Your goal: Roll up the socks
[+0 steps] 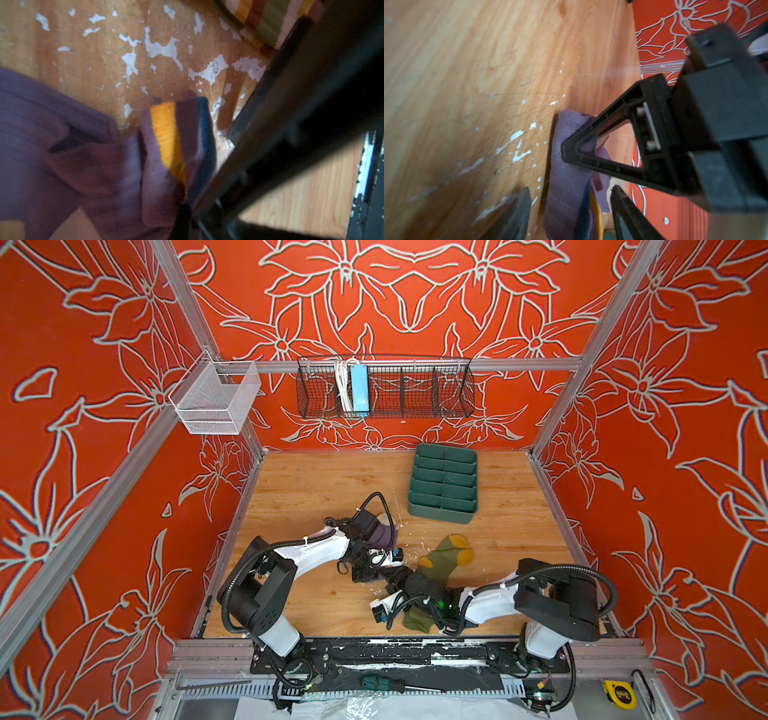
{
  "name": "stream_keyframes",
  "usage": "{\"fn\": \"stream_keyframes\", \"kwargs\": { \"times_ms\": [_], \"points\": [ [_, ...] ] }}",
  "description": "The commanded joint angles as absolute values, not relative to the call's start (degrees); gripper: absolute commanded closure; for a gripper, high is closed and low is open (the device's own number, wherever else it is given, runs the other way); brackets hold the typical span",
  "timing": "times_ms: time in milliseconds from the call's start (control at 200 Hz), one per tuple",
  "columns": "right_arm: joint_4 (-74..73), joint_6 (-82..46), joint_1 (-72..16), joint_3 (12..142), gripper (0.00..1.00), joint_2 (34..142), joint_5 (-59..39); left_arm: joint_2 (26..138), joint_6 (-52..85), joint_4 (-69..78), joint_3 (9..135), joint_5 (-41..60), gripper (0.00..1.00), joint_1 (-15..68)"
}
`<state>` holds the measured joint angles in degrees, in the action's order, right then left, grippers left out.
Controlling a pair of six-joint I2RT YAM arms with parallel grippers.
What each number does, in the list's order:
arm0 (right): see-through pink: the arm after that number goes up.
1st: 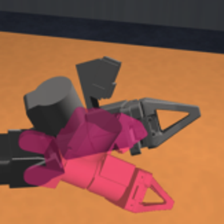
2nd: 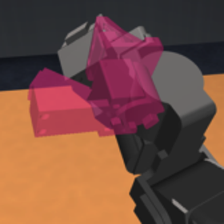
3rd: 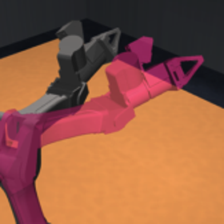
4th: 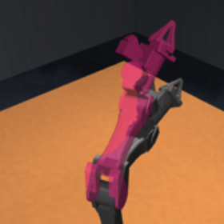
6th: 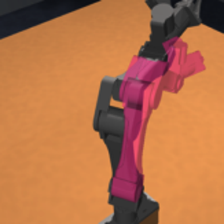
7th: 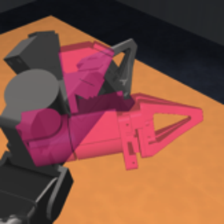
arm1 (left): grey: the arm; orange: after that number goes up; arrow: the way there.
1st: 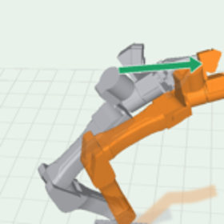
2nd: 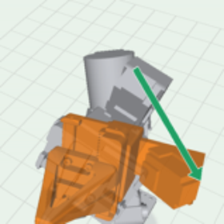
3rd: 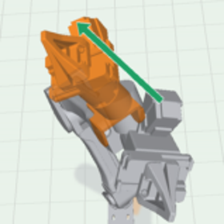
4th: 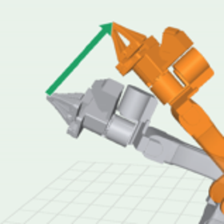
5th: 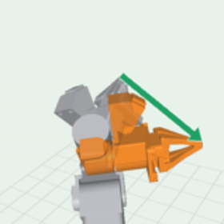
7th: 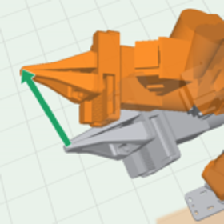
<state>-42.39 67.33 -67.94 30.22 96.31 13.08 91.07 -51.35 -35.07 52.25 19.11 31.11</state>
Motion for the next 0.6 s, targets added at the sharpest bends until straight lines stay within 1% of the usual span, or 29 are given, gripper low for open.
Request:
{"fn": "stream_keyframes", "kwargs": {
  "times_ms": [0, 85, 200, 285, 375, 485, 545, 596],
  "points": [
    [-44.88, 68.53, -66.77, 29.66, 0.37, 95.16, 13.54, 89.47, -52.64, -36.58, 50.73, 20.48, 1.0, 31.21],
    [-45.88, 68.83, -65.6, 29.47, 0.39, 97.43, 13.77, 89.76, -52.48, -36.95, 51.14, 20.88, 1.0, 31.25],
    [-49.66, 68.69, -64.41, 29.96, 0.48, 101.86, 15.78, 89.87, -52.55, -37.57, 51.79, 21.25, 1.0, 31.2],
    [-51.49, 68.49, -64.08, 30.15, 0.52, 104.39, 17.03, 89.68, -52.49, -38.0, 52.05, 21.67, 1.0, 31.2],
    [-51.04, 68.04, -64.21, 29.99, 0.67, 105.19, 16.43, 89.23, -52.58, -38.14, 52.15, 21.64, 1.0, 31.2],
    [-46.87, 68.34, -64.68, 29.8, 0.91, 103.8, 15.38, 88.17, -52.35, -37.6, 51.85, 21.38, 1.0, 31.2],
    [-42.23, 68.52, -65.1, 29.72, 0.96, 101.8, 14.18, 87.27, -51.6, -36.5, 51.48, 20.99, 1.0, 31.2],
    [-34.19, 67.54, -65.35, 30.3, 0.99, 99.3, 12.12, 85.89, -50.7, -35.06, 50.86, 20.63, 1.0, 31.21]
  ]
}}
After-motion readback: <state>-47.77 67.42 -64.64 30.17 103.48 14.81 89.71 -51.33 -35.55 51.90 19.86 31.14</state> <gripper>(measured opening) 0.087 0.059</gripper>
